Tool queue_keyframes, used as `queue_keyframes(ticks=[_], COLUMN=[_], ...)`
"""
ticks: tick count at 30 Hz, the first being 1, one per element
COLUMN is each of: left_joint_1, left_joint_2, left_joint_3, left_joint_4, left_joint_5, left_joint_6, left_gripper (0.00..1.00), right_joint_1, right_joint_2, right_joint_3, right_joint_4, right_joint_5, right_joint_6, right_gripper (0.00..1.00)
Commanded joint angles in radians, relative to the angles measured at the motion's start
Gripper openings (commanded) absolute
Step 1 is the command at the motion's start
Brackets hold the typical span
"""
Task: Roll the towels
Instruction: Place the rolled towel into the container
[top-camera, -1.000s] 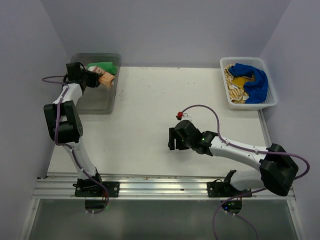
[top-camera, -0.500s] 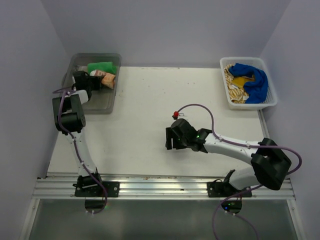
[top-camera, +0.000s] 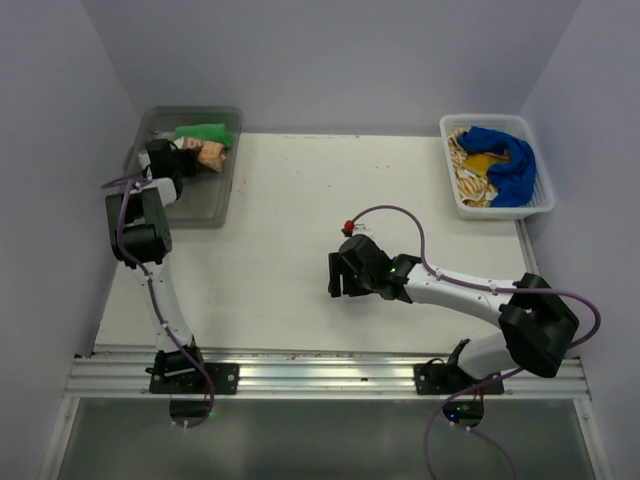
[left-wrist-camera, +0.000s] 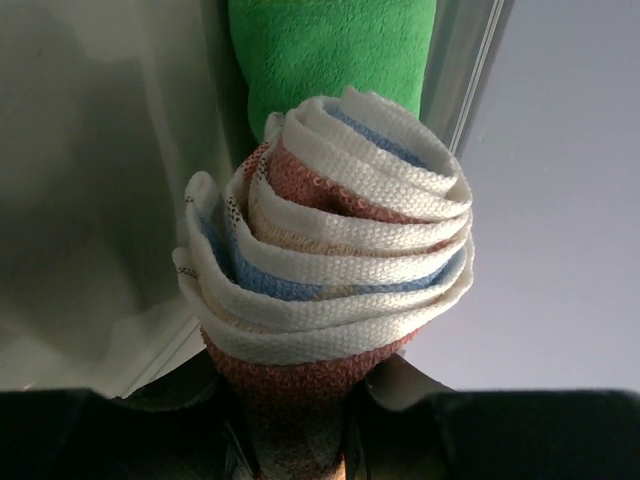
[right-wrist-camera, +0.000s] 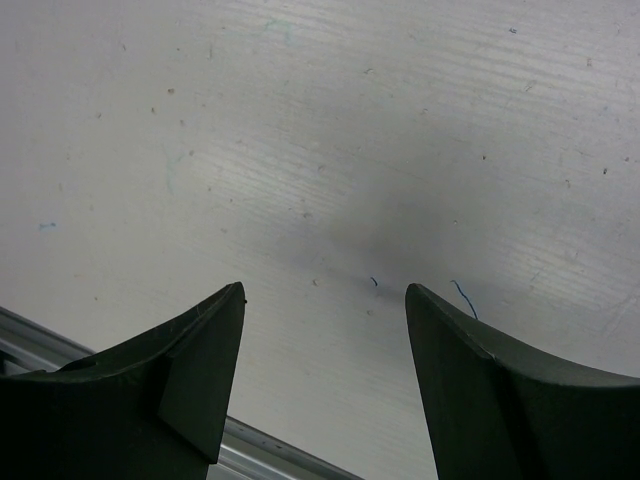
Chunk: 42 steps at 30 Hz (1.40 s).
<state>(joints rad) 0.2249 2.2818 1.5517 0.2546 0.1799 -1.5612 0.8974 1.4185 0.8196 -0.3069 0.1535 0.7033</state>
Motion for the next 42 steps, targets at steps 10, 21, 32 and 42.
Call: queue_keyframes(ticks=[10,21,32,42], left_joint_1=[0.011,0.008,0.008,0.011], left_joint_2=[0.105,0.116,0.056,-0.002], left_joint_3=[0.165,0.111,0.126,0.163], left_joint_4=[-0.037,-0.023,-0.170,-0.405], left_joint_5=[-0.048,-0.007,0.009,0.010], left_joint_6=[0.020,0.013,0.061,0.168], left_gripper=[0.28,0.66,0.84,0.88], right_joint_1=[0.000,0.000,0.000,-0.002], right_joint_2=[0.028,0.028,0.008,-0.049], right_joint_3=[0.050,0.050,0.049,0.010], right_joint_4=[-0.009,0.000,0.005,0.011], right_joint_5=[-0.011,-0.008,-0.006,0.000], right_joint_6=[-0.007,-0.005,-0.004,0.009], right_gripper=[0.69,0.69,0.69,0.69])
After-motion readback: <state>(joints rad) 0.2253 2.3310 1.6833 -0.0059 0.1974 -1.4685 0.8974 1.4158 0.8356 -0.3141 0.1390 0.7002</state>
